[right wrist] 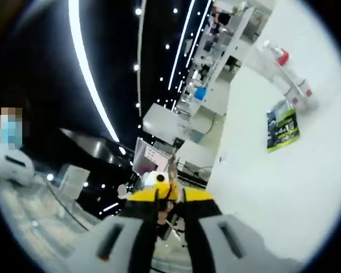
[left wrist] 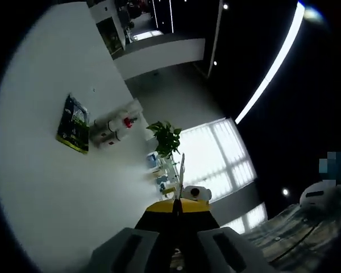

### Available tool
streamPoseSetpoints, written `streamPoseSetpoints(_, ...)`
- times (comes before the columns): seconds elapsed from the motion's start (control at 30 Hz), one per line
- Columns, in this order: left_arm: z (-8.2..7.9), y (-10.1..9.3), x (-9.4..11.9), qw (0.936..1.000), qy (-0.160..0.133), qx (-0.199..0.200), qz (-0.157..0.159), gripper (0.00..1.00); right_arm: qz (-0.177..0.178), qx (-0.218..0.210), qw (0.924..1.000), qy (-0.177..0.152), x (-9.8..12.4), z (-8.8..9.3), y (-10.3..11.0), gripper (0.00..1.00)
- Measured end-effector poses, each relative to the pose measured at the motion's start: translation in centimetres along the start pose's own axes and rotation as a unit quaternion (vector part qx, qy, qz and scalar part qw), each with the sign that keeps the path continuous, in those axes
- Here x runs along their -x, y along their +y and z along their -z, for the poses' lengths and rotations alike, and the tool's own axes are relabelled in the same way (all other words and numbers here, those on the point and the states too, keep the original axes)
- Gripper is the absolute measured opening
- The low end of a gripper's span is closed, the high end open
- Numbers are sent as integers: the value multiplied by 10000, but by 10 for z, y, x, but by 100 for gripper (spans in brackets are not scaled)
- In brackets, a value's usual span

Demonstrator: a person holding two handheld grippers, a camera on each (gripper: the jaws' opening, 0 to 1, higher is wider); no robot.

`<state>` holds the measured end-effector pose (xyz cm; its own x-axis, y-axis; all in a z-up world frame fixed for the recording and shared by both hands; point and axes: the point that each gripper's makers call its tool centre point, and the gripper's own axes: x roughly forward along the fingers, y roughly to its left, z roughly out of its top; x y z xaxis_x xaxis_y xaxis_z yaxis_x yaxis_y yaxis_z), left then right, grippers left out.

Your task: Arrange the skincare products in the storage area until every visible bottle or jar stands upright without overlapping.

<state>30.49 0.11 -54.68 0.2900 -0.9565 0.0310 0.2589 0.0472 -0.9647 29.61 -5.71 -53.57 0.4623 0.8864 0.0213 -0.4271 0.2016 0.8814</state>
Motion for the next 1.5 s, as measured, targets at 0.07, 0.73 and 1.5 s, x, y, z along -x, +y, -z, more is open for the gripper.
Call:
streamPoseSetpoints(0.07,-6,4,0,10000,29,-37,-44,0,123,107,9999,13,5,-1,-3,15)
streamPoseSetpoints(0.73,-102,52,-17,9991,-51,-91,-408,0,1204,1095,9867,12,35,-8,-15,27)
streamPoseSetpoints(1.5,-157,130,-24,9919,46,293,-1236,0,2587,1806,9489,-82,57,-32,-58,47)
